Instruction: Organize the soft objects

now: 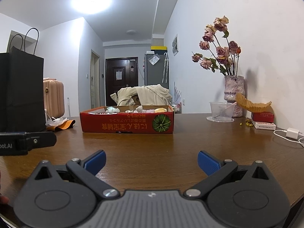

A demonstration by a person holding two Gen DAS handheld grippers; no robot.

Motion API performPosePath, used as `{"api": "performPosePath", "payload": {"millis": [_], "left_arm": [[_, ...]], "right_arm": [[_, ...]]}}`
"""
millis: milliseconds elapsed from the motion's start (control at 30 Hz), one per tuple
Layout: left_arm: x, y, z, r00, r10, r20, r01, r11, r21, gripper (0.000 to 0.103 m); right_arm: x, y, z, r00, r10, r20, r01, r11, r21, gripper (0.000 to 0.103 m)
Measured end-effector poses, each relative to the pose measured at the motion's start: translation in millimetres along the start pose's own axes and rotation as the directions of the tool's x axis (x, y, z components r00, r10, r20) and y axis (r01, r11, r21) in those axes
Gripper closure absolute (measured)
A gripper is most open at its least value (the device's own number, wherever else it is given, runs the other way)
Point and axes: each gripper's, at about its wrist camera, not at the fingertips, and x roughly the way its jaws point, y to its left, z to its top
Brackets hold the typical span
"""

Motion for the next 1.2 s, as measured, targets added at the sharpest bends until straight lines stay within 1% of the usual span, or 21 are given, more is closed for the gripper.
{"api": "performPosePath", "payload": {"millis": [967, 1200], "left_arm": [[0.4, -0.3, 0.4, 1.0, -0.009, -0.001, 0.009, 1.0, 0.004, 0.0], [-0.7, 0.1, 0.5, 1.0, -0.007, 0.014, 0.007, 1.0, 0.012, 0.0]], "right_arm": [[-0.4, 0.4, -2.1, 1.0, -0.01, -0.003, 0.01, 1.0, 0.004, 0.0], [0.3, 0.6, -3.8, 1.0, -0.011, -0.004, 0.011, 1.0, 0.007, 0.0]]}}
